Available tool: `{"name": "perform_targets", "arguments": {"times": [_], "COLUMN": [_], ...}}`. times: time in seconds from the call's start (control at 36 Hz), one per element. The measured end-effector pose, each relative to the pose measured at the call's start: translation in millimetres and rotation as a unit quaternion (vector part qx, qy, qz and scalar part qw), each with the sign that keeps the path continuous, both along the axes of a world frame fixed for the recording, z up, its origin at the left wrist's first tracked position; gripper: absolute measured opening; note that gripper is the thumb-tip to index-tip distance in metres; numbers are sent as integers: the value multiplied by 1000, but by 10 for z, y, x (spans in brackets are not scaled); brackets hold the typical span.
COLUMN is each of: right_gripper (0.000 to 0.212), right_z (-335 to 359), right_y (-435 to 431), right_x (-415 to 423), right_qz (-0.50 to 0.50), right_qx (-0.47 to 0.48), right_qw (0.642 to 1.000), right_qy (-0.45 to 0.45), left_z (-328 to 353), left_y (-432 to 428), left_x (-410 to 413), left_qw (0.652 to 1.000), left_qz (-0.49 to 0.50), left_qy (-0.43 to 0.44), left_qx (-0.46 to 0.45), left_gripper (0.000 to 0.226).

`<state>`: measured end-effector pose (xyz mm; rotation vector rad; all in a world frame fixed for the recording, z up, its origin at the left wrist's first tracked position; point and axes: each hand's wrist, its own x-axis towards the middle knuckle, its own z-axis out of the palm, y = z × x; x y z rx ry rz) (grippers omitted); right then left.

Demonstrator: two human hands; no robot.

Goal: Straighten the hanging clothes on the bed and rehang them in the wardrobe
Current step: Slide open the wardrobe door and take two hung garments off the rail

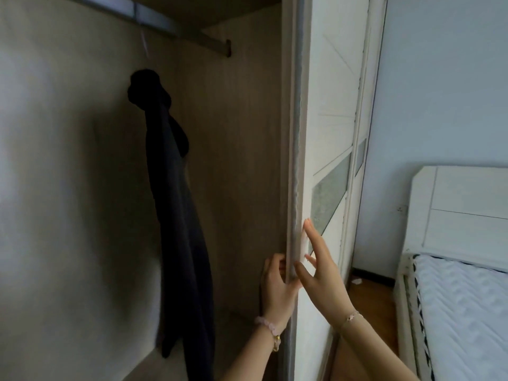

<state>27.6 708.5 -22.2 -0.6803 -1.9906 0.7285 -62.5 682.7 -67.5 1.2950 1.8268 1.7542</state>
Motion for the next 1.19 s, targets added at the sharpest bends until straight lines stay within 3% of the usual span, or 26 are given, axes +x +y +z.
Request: {"name": "perform_targets", "arguments": {"times": [0.06,0.14,0.22,0.33,0.42,0.5,0.56,0.69,0.78,0.86,0.94,1.03,1.19], "right_gripper": [74,74,76,74,67,52,40,35,34,42,48,57,68], "right_z": [-31,-86,-101,-116,-55,114,264,657,910,1234,1619,2028,2642], "right_y": [83,167,167,145,73,22,-16,-192,-270,-306,-338,-368,-367], "right_x": [-11,-10,-34,-58,-84,-111,-141,-331,-545,-813,-1096,-1411,-1950], "right_qz": [-15,-28,-36,-46,-84,-96,-56,106,194,285,360,371,376], "right_qx": [12,36,46,59,88,194,245,241,163,78,40,29,14], "right_qw": [1000,999,998,997,992,973,962,948,949,939,916,914,923], "right_qy": [-4,-10,7,35,44,81,105,180,185,177,172,164,79], "left_z": [-22,-37,-58,-71,1,106,187,532,876,1293,1758,2249,3097], "left_y": [74,72,87,125,62,-63,-215,-734,-1128,-1521,-1856,-2173,-2709], "left_x": [-24,-43,-68,-71,-77,-127,-193,-272,-223,-172,-254,-404,-591], "left_qw": [1000,1000,1000,1000,999,996,989,962,944,921,871,789,545], "left_qz": [-5,-12,-15,-20,-24,-26,-14,52,112,197,304,413,608], "left_qy": [7,0,-3,-15,-15,37,100,243,290,335,385,455,562], "left_qx": [-1,9,24,16,-21,-74,-104,-114,-107,-29,26,6,-131], "left_gripper": [34,56,57,88,78,46,40,25,28,25,23,27,39]}}
